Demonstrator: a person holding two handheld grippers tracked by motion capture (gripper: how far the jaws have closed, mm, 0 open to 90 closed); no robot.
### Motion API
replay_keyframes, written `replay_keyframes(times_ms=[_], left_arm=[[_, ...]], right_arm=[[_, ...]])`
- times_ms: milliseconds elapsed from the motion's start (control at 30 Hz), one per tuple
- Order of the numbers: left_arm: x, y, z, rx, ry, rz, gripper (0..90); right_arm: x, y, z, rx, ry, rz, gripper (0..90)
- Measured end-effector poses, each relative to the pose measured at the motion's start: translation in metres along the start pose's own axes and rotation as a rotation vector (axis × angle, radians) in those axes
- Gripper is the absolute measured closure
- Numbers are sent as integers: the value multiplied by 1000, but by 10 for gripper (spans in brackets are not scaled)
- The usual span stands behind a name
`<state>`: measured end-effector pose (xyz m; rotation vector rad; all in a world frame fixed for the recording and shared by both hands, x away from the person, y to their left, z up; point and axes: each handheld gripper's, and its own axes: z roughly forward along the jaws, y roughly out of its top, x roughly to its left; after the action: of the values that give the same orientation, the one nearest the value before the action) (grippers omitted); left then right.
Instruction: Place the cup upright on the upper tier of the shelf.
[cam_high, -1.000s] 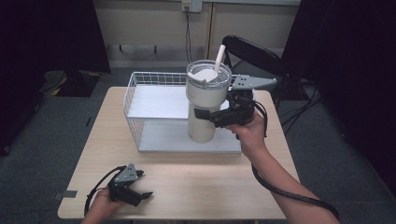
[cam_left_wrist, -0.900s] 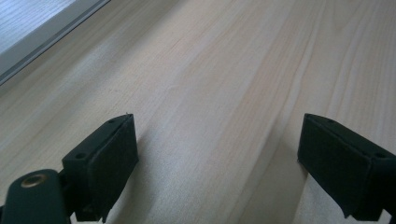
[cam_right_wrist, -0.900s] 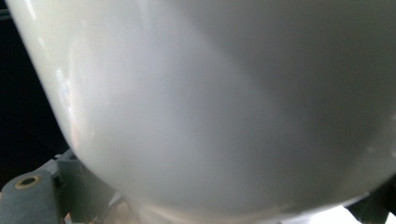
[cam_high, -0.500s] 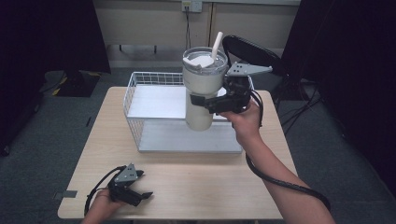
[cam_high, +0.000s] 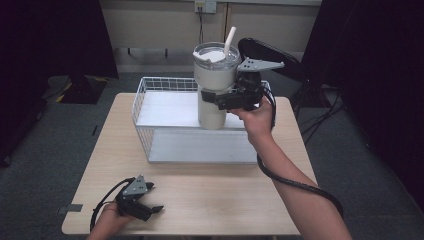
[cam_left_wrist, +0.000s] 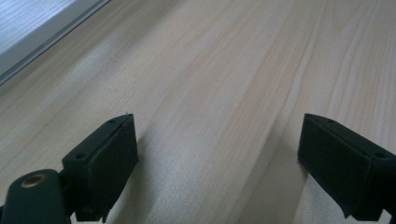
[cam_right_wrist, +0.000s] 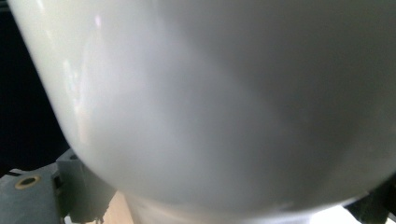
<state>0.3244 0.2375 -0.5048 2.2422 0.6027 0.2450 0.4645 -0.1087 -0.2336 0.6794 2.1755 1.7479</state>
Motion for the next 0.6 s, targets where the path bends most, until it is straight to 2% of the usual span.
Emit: replay_keyframes(times_ms=[33,600], left_arm=[[0,0,0,0,0,0,115],[0,0,0,-1,0,0,115]], right_arm=[[-3,1,2,-2,-20,-7,91],[-20,4,24,8,-134,-35,91]])
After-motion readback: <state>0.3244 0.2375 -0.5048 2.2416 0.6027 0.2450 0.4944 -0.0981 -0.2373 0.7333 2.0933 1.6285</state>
